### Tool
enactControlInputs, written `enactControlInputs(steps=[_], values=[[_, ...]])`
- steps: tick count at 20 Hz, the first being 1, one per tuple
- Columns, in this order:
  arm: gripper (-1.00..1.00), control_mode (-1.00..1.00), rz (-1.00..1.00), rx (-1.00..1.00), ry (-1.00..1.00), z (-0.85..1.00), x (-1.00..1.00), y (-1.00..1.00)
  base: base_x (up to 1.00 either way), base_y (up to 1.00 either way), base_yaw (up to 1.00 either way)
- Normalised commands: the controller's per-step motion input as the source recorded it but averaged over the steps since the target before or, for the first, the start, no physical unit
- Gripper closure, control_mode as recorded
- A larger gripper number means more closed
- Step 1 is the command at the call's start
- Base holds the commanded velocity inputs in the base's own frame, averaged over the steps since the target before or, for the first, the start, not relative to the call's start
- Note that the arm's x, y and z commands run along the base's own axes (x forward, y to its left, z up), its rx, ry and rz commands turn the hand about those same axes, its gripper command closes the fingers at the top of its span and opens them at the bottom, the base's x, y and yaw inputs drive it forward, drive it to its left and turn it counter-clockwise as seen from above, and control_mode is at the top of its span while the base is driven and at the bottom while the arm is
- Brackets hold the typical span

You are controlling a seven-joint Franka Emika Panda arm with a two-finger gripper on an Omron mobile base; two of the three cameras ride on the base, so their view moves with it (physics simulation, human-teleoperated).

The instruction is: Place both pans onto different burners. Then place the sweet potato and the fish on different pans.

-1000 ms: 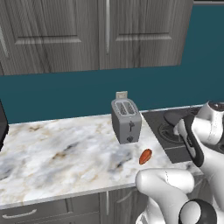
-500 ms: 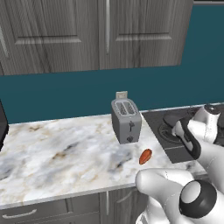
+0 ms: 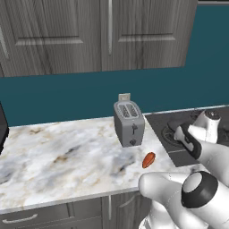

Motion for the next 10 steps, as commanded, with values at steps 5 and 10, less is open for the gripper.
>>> enactControlInputs(steps=[5,10], values=[[1.00,-1.00,-0.06,0.00,0.01,-0.35,0.22,0.00,0.00,0.00,0.00],[1.00,-1.00,-0.03,0.00,0.00,-0.28,0.34,0.00,0.00,0.00,0.00]])
